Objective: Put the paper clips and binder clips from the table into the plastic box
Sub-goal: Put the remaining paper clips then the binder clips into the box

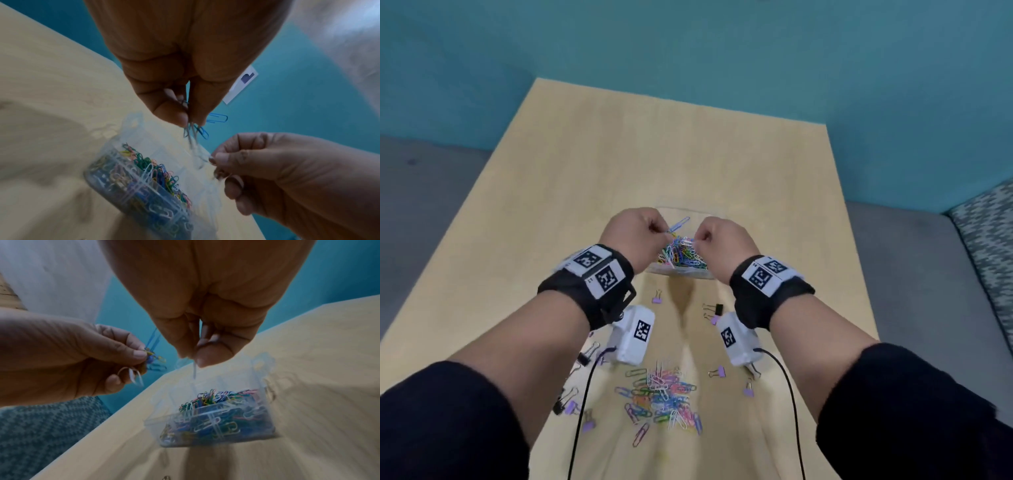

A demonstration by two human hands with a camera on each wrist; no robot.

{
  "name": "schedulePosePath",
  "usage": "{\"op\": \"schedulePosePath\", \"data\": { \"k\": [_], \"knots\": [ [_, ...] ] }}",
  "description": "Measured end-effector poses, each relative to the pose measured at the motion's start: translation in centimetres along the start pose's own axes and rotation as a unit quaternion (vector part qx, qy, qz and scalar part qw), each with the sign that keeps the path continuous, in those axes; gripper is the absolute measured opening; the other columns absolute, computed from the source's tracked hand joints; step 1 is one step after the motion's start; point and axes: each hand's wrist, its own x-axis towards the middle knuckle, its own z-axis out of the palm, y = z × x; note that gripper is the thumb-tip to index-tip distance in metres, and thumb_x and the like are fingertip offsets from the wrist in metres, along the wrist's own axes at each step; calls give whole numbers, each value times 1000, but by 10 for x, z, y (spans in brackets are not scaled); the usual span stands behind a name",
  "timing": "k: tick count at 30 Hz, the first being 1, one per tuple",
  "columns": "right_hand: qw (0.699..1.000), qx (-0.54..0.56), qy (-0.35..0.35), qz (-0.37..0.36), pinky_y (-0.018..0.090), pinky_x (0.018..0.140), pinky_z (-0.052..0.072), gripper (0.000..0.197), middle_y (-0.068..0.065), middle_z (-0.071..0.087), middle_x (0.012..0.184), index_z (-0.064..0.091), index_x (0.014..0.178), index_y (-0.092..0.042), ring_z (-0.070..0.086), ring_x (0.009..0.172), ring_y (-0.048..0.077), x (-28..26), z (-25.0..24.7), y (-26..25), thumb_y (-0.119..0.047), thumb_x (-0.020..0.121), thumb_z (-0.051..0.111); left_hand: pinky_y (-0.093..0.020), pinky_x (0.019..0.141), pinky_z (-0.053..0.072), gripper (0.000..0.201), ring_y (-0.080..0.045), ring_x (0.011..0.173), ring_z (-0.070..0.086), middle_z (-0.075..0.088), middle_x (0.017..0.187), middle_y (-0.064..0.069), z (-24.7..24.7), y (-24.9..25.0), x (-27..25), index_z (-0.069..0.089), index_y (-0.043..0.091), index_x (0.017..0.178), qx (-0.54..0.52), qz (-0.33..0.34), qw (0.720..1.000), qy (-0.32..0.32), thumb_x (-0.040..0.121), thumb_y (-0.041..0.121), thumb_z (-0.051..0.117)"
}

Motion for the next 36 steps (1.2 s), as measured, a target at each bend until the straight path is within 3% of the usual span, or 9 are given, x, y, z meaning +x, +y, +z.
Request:
{"op": "schedulePosePath", "data": {
  "k": [3,6,11,15,21,26,28,33,36],
  "knots": [
    [1000,-7,26,3,35,80,47,20,10,57,107,66,103,-13,59,92,29,-14,-2,11,-15,92,49,-37,74,54,13,-24,72,65,66,87,-2,-5,-13,-11,69,18,93,34,-1,999,29,81,23,67],
    [999,-25,6,-29,35,80,47,25,11,58,104,67,101,-11,59,91,30,-55,11,27,-8,90,44,-37,76,52,11,-26,76,65,64,95,-4,-10,-32,-51,69,19,94,75,5,995,60,85,20,62],
    [971,-130,-139,-145,39,84,44,37,5,53,109,58,111,-12,48,100,28,-130,62,39,0,79,43,-33,79,47,18,-20,88,58,57,102,1,28,-69,-134,66,20,104,192,45,977,-82,89,16,55],
    [951,-179,-127,-217,41,85,46,50,7,52,122,51,121,-9,45,104,30,-133,79,30,0,72,56,-30,62,47,36,-18,74,45,51,89,4,55,-84,-162,56,26,92,298,85,945,-110,65,6,69],
    [915,-265,-154,-264,40,78,44,49,8,48,125,49,120,-8,45,106,31,-142,90,29,-9,72,53,-38,75,51,49,-25,97,48,51,113,1,60,-89,-180,53,22,110,323,77,937,-110,69,41,69],
    [928,-242,-166,-231,39,80,46,60,4,49,125,42,129,-14,47,103,28,-176,91,43,-32,77,67,-38,67,54,78,-25,92,47,52,110,-2,65,-102,-200,53,18,117,335,76,932,-118,49,40,83],
    [932,-250,-162,-207,40,79,47,68,6,48,123,41,130,-14,47,99,28,-181,97,44,-37,74,71,-35,67,54,74,-23,90,42,51,107,-2,69,-104,-206,54,17,117,321,83,938,-97,52,35,85],
    [954,-211,-134,-165,36,66,44,39,7,46,103,49,108,-15,44,85,27,-175,112,35,-1,72,59,-28,64,44,29,-14,75,33,47,94,4,81,-102,-194,56,24,97,287,76,953,-65,72,15,69],
    [964,-180,-140,-139,35,63,39,34,8,43,104,48,101,-14,44,87,27,-167,112,32,7,74,49,-26,57,37,22,-13,71,32,42,89,3,83,-99,-182,51,22,86,283,59,955,-63,76,6,61]
  ]
}}
